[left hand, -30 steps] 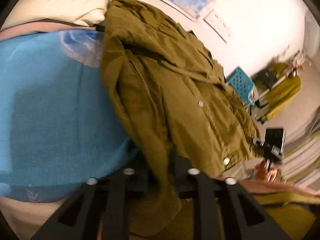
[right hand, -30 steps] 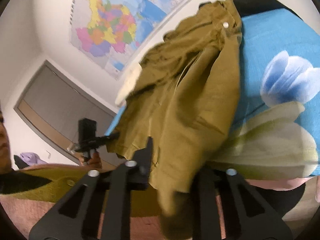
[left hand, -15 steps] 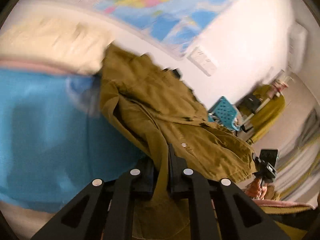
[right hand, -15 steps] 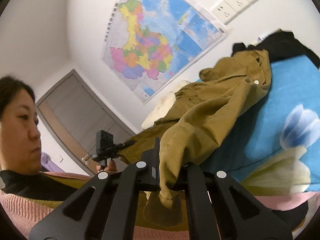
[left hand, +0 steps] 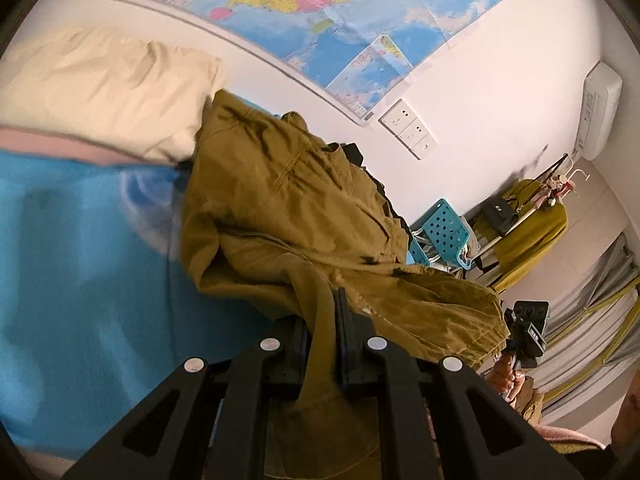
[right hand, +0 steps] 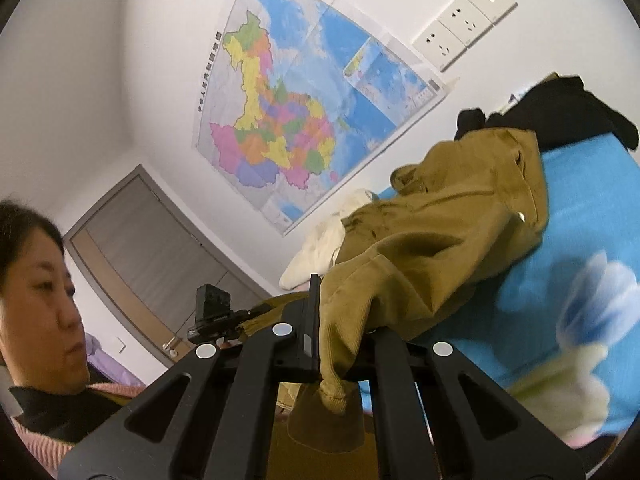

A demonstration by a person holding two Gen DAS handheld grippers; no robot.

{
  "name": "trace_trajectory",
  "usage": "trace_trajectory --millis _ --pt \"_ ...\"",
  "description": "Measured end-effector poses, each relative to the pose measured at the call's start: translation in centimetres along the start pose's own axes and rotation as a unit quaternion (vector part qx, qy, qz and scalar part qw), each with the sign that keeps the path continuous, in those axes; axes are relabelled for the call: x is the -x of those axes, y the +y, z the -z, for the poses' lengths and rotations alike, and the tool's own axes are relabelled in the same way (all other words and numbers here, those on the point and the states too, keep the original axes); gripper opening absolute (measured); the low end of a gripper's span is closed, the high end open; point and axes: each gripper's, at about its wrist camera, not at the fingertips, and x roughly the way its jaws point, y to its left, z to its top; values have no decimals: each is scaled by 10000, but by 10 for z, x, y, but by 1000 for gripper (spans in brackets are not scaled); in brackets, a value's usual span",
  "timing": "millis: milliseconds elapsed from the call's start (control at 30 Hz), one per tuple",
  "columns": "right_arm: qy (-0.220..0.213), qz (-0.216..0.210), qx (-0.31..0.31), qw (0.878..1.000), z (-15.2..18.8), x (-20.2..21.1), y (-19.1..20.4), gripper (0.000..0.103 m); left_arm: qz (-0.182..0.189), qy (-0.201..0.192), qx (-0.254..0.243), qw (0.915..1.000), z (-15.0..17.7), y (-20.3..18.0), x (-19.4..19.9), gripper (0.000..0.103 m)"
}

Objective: Fold large clothes

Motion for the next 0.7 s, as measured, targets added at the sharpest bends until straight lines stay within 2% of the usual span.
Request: trace_trajectory --millis 300,700 --pt "-73 255 131 9996 -53 -21 -1 4 -129 38 -273 9995 -51 -15 -10 11" --pt "-157 511 191 9984 -96 -47 -6 4 -361 62 -434 9984 -102 -24 -26 11"
